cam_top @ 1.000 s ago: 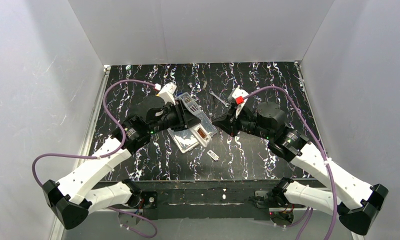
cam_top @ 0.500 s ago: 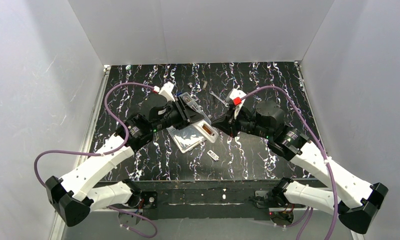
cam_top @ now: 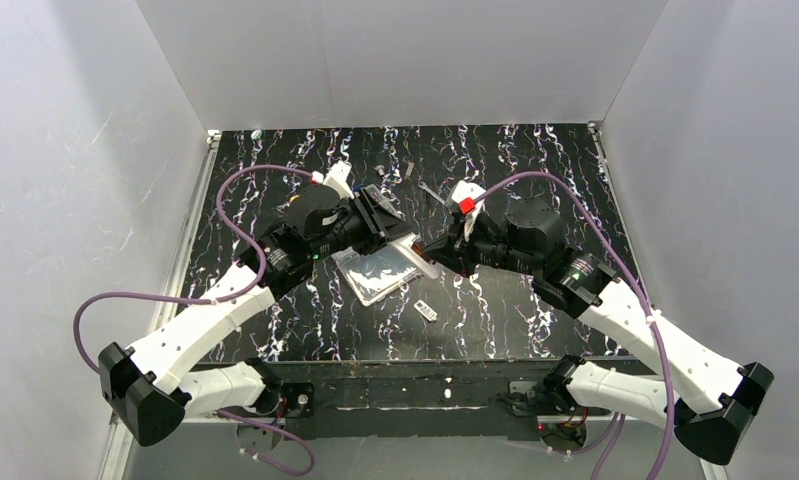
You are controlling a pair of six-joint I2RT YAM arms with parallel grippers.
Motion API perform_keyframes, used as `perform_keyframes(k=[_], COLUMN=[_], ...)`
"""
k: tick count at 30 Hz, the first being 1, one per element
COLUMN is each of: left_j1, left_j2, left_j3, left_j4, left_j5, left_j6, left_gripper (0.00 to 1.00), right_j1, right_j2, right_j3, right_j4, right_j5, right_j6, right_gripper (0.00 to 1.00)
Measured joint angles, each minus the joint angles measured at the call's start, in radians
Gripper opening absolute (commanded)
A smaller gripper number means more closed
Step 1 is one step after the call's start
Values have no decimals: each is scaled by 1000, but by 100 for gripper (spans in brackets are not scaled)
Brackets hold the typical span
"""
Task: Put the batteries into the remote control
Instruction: Load the battery into the remote control.
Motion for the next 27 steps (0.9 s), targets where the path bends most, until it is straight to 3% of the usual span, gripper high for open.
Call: perform_keyframes(k=[27], left_j1=[0], left_j2=[32], left_j3=[0], left_j4=[-6], left_j5=[12], left_j6=[-67], left_gripper=[0], right_j1=[6], right_j2=[0], right_j3=[0], right_j4=[-42], right_j5=[39], right_j6=[-107], right_gripper=[5])
